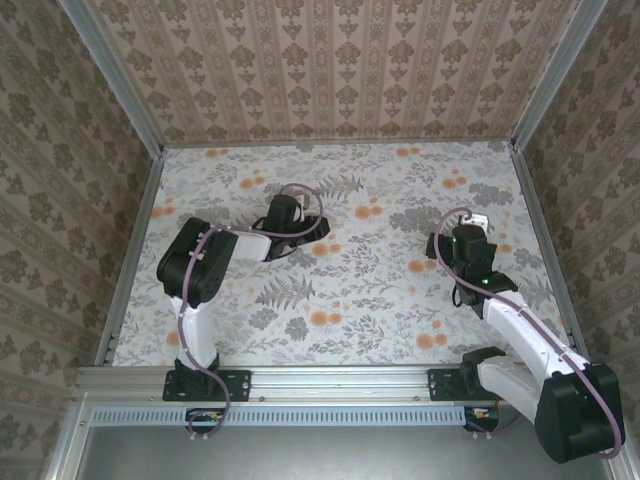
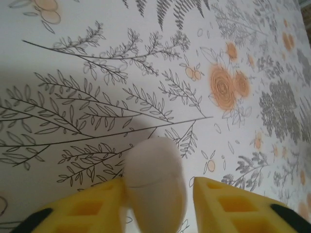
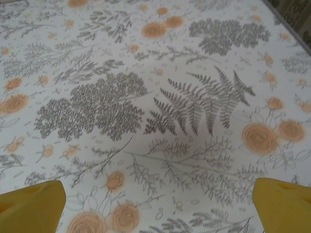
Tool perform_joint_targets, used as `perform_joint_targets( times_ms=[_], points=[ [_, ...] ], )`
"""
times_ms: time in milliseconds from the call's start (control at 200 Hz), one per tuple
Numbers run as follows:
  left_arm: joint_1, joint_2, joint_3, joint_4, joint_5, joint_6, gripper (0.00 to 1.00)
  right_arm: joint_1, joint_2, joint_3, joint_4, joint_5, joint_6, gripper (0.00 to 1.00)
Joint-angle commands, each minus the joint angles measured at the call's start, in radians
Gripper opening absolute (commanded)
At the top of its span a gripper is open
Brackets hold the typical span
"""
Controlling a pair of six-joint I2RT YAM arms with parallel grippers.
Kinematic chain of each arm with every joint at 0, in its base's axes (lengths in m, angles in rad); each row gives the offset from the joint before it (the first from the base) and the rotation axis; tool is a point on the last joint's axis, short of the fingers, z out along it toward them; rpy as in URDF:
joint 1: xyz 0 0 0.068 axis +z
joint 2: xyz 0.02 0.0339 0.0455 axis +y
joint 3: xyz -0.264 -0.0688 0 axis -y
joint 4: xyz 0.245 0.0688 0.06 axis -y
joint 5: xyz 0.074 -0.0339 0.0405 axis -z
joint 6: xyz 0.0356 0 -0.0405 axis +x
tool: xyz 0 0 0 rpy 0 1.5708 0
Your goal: Insert wireless bluetooth earbuds into charging case
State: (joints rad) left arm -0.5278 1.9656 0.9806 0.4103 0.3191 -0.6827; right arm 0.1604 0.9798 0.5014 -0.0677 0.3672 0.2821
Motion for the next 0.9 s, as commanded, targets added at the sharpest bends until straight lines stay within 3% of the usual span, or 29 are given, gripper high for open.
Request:
perform_joint_targets(
  times_ms=[0, 295, 445, 530, 655, 795, 895],
  points=[
    [0.009, -0.060, 0.028, -0.265, -0.125, 0.130, 0.47, -0.041, 0.024, -0.026, 0.142, 0.015, -0.086, 1.00],
    [0.097, -0.301, 0.049, -0.496, -0.234, 0.330, 0.62, -0.139, 0.122, -0.171, 0.545, -0.073, -0.169, 1.00],
    [0.201, -0.435, -0.003, -0.514, -0.265, 0.512, 0.80, -0.149, 0.219, -0.199, 0.729, -0.143, -0.171, 1.00],
    [0.255, -0.508, -0.097, -0.427, -0.278, 0.639, 0.99, -0.153, 0.278, -0.196, 0.826, -0.180, -0.181, 1.00],
    [0.339, -0.574, -0.242, -0.272, -0.287, 0.763, 1.00, -0.160, 0.394, -0.186, 0.972, -0.222, -0.196, 1.00],
    [0.448, -0.609, -0.387, -0.068, -0.241, 0.741, 1.00, -0.161, 0.565, -0.181, 1.116, -0.231, -0.197, 1.00],
    [0.494, -0.621, -0.546, 0.216, -0.256, 0.763, 1.00, -0.152, 0.547, -0.114, 0.960, -0.226, -0.206, 1.00]
  ],
)
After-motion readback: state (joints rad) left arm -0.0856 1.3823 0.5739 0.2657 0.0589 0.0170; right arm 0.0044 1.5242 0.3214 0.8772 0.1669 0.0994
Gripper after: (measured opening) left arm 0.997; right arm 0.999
